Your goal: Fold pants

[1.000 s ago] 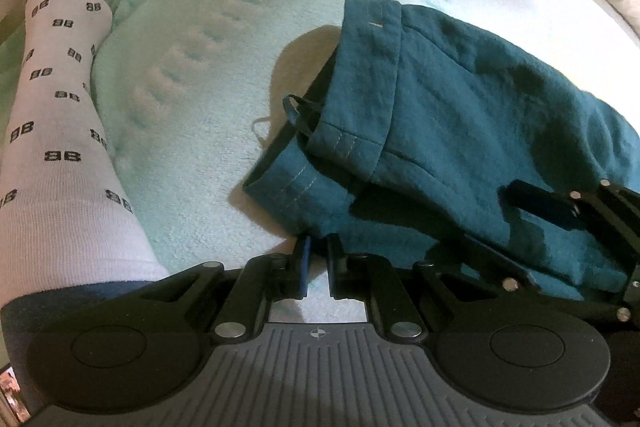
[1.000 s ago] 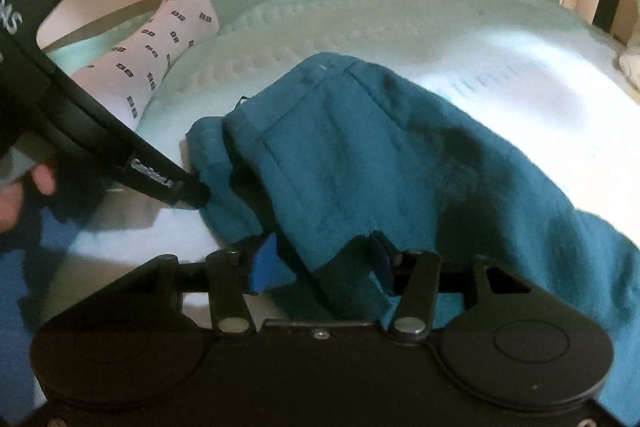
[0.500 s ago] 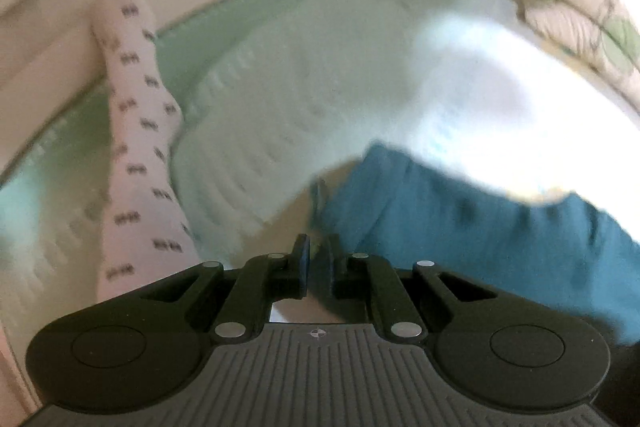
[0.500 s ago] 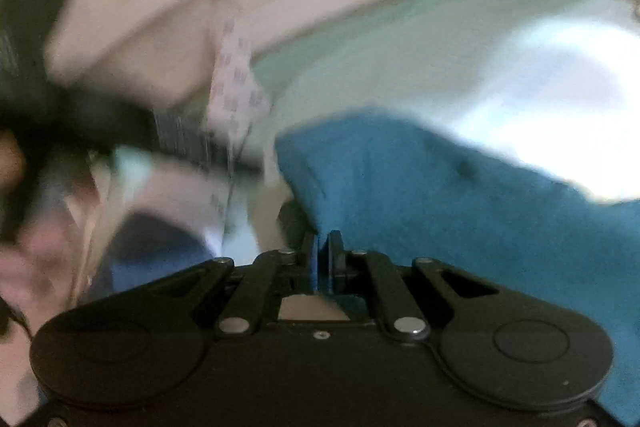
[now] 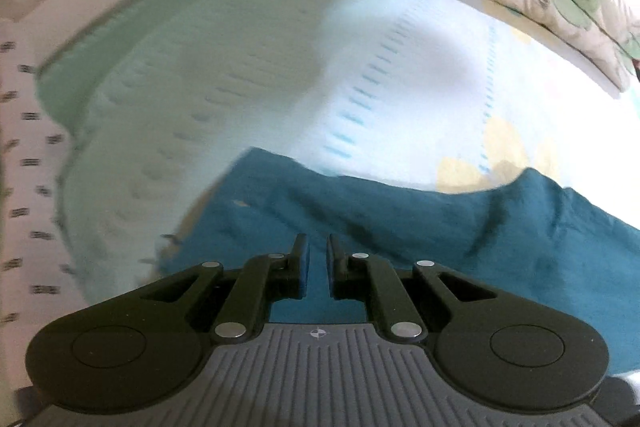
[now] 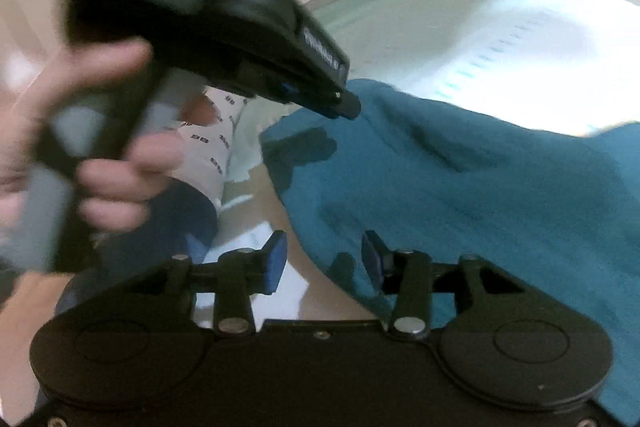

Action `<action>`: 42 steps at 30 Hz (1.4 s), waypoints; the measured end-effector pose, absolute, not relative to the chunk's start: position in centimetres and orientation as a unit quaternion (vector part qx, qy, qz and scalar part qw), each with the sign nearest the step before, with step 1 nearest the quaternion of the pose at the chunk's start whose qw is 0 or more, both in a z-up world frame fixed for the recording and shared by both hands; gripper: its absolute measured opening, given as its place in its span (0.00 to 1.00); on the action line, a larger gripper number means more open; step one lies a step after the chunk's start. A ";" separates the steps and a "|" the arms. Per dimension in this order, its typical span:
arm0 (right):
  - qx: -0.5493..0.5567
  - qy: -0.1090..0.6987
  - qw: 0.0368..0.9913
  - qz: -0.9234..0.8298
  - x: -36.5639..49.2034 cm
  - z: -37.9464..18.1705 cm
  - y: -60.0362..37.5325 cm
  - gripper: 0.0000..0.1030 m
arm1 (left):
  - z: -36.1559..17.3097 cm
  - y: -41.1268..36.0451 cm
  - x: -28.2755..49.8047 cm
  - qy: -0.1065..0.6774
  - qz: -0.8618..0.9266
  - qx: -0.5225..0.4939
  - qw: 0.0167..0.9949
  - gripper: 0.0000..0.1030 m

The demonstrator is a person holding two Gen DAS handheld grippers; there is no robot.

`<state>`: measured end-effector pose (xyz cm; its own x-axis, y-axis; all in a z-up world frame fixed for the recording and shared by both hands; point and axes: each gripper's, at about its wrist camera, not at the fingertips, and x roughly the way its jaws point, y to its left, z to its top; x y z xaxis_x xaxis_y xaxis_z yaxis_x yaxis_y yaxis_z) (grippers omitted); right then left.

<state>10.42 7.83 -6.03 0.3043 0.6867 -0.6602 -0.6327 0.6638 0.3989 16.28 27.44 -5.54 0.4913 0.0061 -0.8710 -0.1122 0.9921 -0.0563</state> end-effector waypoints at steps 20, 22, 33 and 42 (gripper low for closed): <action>-0.018 0.454 0.856 0.247 29.0 -7.6 0.4 0.55 | -11.9 24.7 14.4 0.521 0.029 -0.019 0.853 0.10; -0.013 0.475 0.843 0.252 28.3 -8.6 -0.4 0.55 | -11.9 24.7 14.5 0.520 0.028 -0.021 0.853 0.10; -0.042 0.486 0.813 0.318 22.7 -10.4 -1.9 0.19 | -11.9 24.5 14.6 0.519 0.037 -0.026 0.853 0.10; 0.010 0.498 0.803 0.329 26.6 -10.7 -0.9 0.44 | -12.0 24.4 14.6 0.520 0.038 -0.023 0.853 0.10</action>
<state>26.55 -0.95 -10.69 0.2885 0.5380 -0.7921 -0.5172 0.7837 0.3440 14.61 24.42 -11.97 0.4569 0.0409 -0.8886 -0.0883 0.9961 0.0004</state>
